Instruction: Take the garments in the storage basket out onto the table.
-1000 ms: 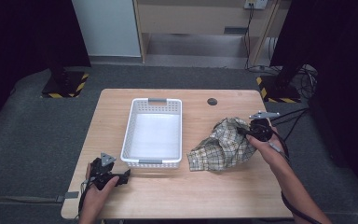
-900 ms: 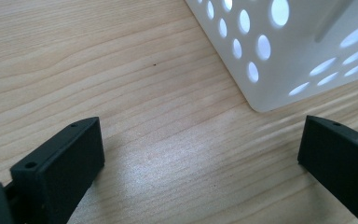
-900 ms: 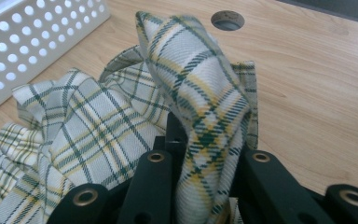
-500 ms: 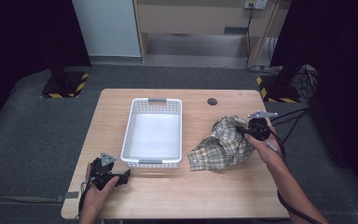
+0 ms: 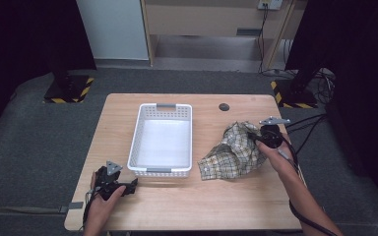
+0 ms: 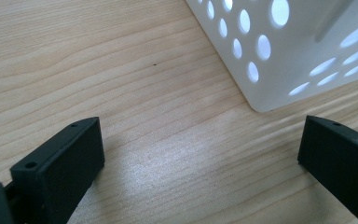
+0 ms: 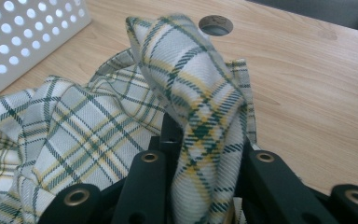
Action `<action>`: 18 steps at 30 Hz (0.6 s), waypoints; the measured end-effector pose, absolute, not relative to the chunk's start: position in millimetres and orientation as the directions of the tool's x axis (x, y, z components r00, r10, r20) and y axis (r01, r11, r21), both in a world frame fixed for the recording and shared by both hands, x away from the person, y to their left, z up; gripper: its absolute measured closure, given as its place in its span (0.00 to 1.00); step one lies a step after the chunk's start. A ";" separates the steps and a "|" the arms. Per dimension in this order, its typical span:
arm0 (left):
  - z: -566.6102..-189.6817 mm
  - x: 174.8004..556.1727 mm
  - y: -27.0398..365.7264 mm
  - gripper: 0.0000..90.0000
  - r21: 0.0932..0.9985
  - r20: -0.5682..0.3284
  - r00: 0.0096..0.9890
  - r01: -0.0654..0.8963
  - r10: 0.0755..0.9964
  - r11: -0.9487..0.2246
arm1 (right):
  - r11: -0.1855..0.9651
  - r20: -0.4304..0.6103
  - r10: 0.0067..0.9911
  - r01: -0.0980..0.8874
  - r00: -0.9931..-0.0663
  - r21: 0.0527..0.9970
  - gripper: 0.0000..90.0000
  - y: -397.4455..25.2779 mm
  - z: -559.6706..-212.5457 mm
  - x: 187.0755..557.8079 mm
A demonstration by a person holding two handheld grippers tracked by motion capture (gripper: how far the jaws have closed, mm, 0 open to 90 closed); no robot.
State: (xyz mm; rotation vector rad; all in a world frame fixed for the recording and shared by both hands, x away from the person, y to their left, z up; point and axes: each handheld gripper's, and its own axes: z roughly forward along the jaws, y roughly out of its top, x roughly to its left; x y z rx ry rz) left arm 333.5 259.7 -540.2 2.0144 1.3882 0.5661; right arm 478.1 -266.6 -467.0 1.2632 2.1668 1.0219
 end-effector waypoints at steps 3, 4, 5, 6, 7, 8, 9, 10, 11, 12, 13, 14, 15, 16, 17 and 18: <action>-540.2 333.5 259.7 0.00 0.698 0.001 0.356 0.669 0.935 -0.255 | 0.314 -0.004 0.873 0.555 -0.488 0.770 0.83 -267.0 -467.9 480.3; -540.2 333.5 259.8 0.00 0.698 0.001 0.356 0.669 0.935 -0.255 | 0.312 -0.004 0.874 0.555 -0.485 0.771 0.83 -267.2 -468.1 480.7; -540.2 333.5 259.7 0.00 0.698 0.001 0.356 0.669 0.935 -0.255 | 0.312 -0.006 0.875 0.555 -0.484 0.771 0.82 -267.4 -468.3 481.1; -540.2 333.6 259.8 0.00 0.698 0.001 0.356 0.669 0.935 -0.255 | 0.313 -0.008 0.875 0.554 -0.483 0.771 0.82 -267.5 -468.8 481.5; -540.2 333.6 259.7 0.00 0.698 0.001 0.356 0.669 0.935 -0.255 | 0.314 -0.010 0.876 0.554 -0.482 0.771 0.81 -267.6 -469.2 481.9; -540.2 333.6 259.8 0.00 0.698 0.001 0.356 0.669 0.935 -0.255 | 0.317 -0.015 0.876 0.551 -0.482 0.772 0.80 -267.9 -469.7 482.2; -540.2 333.6 259.7 0.00 0.698 0.001 0.356 0.669 0.935 -0.255 | 0.316 -0.016 0.877 0.551 -0.480 0.773 0.79 -268.1 -470.1 482.4; -540.2 333.6 259.8 0.00 0.698 0.001 0.356 0.669 0.935 -0.255 | 0.318 -0.019 0.877 0.549 -0.481 0.773 0.78 -268.2 -470.6 482.4; -540.2 333.6 259.8 0.00 0.698 0.001 0.356 0.669 0.935 -0.255 | 0.316 -0.018 0.877 0.549 -0.479 0.774 0.76 -268.2 -471.1 482.3; -540.1 333.6 259.8 0.00 0.698 0.001 0.356 0.669 0.935 -0.255 | 0.319 -0.024 0.878 0.547 -0.479 0.774 0.74 -268.5 -471.4 482.4; -540.2 333.6 259.8 0.00 0.698 0.001 0.356 0.669 0.935 -0.255 | 0.317 -0.026 0.881 0.547 -0.473 0.775 0.72 -268.8 -471.7 482.4; -540.2 333.6 259.7 0.00 0.698 0.001 0.356 0.669 0.935 -0.255 | 0.315 -0.027 0.882 0.546 -0.471 0.776 0.70 -269.4 -471.9 482.6; -540.2 333.6 259.8 0.00 0.698 0.001 0.356 0.669 0.935 -0.255 | 0.315 -0.029 0.883 0.545 -0.469 0.777 0.68 -269.8 -472.0 482.8; -540.2 333.6 259.8 0.00 0.698 0.001 0.356 0.669 0.935 -0.255 | 0.315 -0.031 0.883 0.543 -0.468 0.778 0.66 -270.1 -472.1 482.9; -540.2 333.6 259.8 0.00 0.698 0.001 0.356 0.669 0.935 -0.255 | 0.314 -0.032 0.884 0.543 -0.466 0.779 0.63 -270.2 -472.3 483.0; -540.2 333.6 259.8 0.00 0.698 0.001 0.356 0.669 0.935 -0.255 | 0.312 -0.033 0.886 0.543 -0.462 0.779 0.60 -270.5 -472.4 483.0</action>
